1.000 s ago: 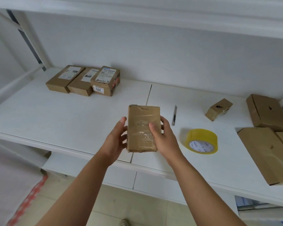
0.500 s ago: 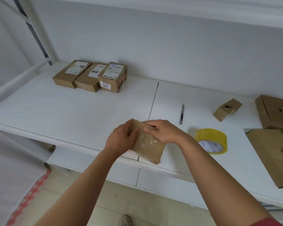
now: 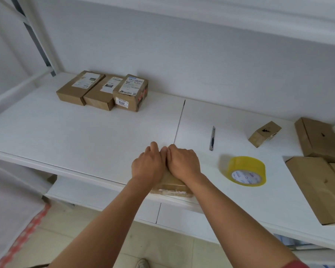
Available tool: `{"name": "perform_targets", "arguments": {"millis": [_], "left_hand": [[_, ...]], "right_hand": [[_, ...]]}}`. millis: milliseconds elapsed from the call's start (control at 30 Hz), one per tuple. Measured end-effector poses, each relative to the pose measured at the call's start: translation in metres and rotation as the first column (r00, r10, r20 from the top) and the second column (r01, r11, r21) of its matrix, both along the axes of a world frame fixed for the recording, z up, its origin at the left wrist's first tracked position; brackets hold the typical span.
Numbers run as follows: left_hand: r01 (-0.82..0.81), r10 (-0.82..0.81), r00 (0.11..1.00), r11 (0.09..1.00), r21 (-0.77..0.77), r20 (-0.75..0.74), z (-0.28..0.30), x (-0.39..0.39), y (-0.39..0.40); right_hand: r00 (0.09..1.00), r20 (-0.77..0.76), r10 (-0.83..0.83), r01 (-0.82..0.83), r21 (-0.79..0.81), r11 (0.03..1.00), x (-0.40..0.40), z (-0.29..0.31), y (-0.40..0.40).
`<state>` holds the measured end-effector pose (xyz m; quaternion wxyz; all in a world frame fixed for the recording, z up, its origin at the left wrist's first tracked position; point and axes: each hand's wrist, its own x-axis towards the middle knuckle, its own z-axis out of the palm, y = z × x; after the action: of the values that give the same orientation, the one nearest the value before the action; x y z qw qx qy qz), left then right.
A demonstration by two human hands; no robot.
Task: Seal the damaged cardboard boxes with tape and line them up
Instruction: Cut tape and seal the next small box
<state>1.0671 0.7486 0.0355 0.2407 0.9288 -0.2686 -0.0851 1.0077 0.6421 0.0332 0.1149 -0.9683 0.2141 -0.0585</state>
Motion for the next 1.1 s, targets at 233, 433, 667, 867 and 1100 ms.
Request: {"name": "perform_targets", "arguments": {"millis": [233,433,667,867,1100], "left_hand": [[0.054,-0.095,0.978,0.975,0.218,0.183,0.003,-0.004,-0.015],[0.087,-0.111,0.988,0.974,0.207,0.109,-0.002,0.002,-0.017],[0.036,-0.039,0.999,0.983,0.179,0.011,-0.002,-0.001,-0.023],[0.076,-0.106,0.989,0.962,0.263,0.101,-0.003,-0.007,-0.025],[0.071,-0.072,0.997,0.985,0.16,-0.001,-0.005,-0.003,-0.02]], "right_hand": [[0.998,0.008,-0.069,0.07,-0.094,0.993,-0.002,0.001,0.006],[0.984,0.058,-0.171,0.178,-0.138,0.974,-0.011,0.0,-0.003],[0.983,-0.009,-0.183,0.18,-0.122,0.976,-0.015,-0.008,-0.002],[0.951,0.054,-0.305,0.294,0.156,0.943,-0.014,-0.009,-0.011],[0.962,0.035,-0.271,0.269,0.044,0.962,-0.011,-0.011,-0.008]]}}
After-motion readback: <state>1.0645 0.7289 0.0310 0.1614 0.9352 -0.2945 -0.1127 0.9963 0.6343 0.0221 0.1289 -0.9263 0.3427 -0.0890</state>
